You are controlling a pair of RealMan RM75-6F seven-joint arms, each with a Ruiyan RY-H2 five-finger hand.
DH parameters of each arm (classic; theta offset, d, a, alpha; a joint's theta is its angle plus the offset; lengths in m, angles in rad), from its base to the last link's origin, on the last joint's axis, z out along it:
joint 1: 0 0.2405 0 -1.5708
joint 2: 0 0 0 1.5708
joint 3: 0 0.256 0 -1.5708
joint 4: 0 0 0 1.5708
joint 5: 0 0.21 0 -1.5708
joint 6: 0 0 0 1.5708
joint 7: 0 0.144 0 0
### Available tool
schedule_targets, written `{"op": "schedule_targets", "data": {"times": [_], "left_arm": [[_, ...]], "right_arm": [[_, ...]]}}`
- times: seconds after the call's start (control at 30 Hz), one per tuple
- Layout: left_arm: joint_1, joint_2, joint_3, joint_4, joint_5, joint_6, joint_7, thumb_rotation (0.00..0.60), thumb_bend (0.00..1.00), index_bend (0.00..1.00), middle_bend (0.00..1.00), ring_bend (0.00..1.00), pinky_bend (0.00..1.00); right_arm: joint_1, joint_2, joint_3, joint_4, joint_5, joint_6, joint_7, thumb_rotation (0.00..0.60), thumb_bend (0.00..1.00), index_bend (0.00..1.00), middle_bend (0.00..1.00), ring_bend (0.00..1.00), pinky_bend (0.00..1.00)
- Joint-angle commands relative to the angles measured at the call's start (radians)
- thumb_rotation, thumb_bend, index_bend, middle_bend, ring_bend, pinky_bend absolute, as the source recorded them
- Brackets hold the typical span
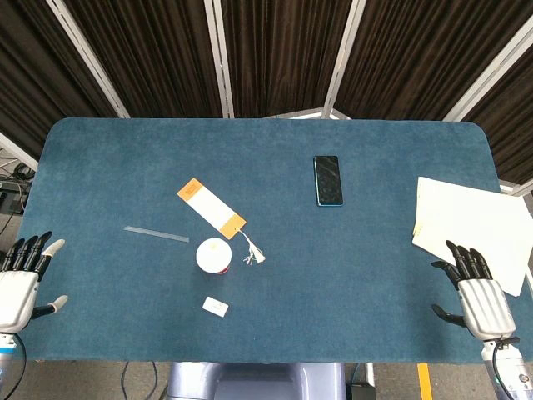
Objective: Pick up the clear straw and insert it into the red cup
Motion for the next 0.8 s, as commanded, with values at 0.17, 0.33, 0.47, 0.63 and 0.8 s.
{"op": "schedule_targets", "data": {"times": [0.17, 0.33, 0.47, 0.63, 0.8], "left_arm": [[0.003, 0.000, 0.002, -0.002, 0.009, 0.009, 0.002, 0.600, 0.11, 0.12, 0.00, 0.00, 0.00], [0.003, 0.000, 0.001, -0.001, 0.008, 0.008, 0.000, 0.600, 0.11, 0.12, 0.00, 0.00, 0.00], [0.000, 0.000, -0.001, -0.001, 0.003, 0.001, -0.001, 0.600, 0.11, 0.12, 0.00, 0.00, 0.00], [-0.001, 0.000, -0.001, -0.002, 0.000, -0.004, -0.003, 0.600, 0.11, 0.12, 0.00, 0.00, 0.00], [-0.002, 0.001, -0.002, -0.006, -0.001, -0.005, 0.000, 0.600, 0.11, 0.12, 0.00, 0.00, 0.00]], "right_arm": [[-0.002, 0.001, -0.001, 0.001, -0.006, 0.007, 0.004, 0.600, 0.14, 0.25, 0.00, 0.00, 0.00], [-0.002, 0.000, -0.001, 0.003, -0.008, 0.010, 0.005, 0.600, 0.14, 0.25, 0.00, 0.00, 0.00], [0.000, -0.004, 0.001, 0.004, -0.003, 0.004, 0.002, 0.600, 0.14, 0.25, 0.00, 0.00, 0.00], [0.000, -0.003, 0.002, 0.004, 0.001, 0.003, 0.003, 0.600, 0.14, 0.25, 0.00, 0.00, 0.00], [0.000, -0.002, 0.002, 0.004, 0.002, 0.002, 0.006, 0.600, 0.14, 0.25, 0.00, 0.00, 0.00]]}}
